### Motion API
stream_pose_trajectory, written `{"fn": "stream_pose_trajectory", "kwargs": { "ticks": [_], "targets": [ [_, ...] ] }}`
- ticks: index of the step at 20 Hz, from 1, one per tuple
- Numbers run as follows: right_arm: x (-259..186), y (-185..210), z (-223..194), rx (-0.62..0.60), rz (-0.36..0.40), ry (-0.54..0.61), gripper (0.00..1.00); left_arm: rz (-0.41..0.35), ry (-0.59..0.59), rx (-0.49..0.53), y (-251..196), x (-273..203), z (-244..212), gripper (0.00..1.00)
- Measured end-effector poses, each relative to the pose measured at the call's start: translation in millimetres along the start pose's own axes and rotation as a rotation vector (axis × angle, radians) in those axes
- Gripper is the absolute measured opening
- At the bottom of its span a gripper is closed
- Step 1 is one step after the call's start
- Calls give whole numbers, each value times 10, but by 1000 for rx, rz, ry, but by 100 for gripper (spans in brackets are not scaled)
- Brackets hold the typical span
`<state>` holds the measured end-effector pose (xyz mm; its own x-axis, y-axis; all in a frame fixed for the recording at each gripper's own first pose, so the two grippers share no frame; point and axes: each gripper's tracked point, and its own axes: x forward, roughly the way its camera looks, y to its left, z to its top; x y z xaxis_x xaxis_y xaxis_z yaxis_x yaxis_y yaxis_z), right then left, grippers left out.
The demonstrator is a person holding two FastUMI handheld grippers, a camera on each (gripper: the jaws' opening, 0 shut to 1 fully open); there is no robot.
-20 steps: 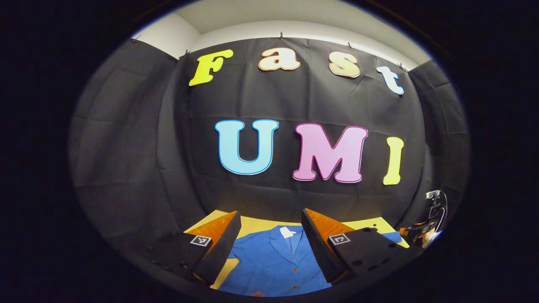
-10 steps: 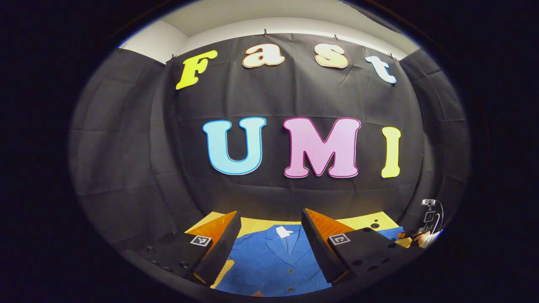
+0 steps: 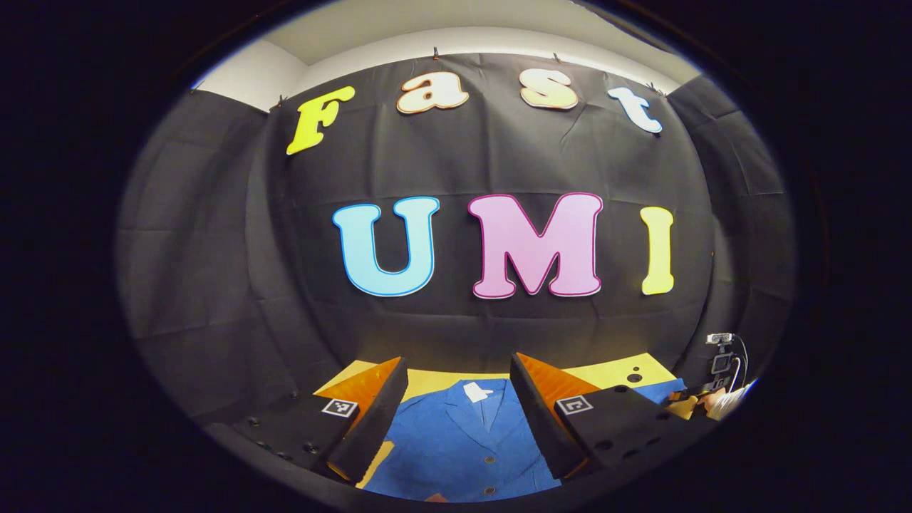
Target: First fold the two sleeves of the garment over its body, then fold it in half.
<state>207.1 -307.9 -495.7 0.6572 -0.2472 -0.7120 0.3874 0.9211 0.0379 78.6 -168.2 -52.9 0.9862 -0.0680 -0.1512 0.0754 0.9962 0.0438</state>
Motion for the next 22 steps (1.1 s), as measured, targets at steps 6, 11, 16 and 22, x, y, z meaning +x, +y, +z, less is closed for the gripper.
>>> {"fn": "stream_pose_trajectory", "kwargs": {
  "ticks": [6, 11, 16, 22],
  "targets": [
    [-68, 174, -13, 85, 44, 51, 27, -1, -2, -10, 18, -68, -8, 83],
    [-40, 256, 42, 97, 51, 37, 1, 30, 7, -18, 172, -192, -56, 83],
    [-235, 344, 271, 88, 55, -39, 1, 54, 1, -27, 363, -317, -81, 83],
    [-819, 859, 615, 116, 107, -149, 1, 34, 16, -79, 567, -363, -237, 83]
  ]
}}
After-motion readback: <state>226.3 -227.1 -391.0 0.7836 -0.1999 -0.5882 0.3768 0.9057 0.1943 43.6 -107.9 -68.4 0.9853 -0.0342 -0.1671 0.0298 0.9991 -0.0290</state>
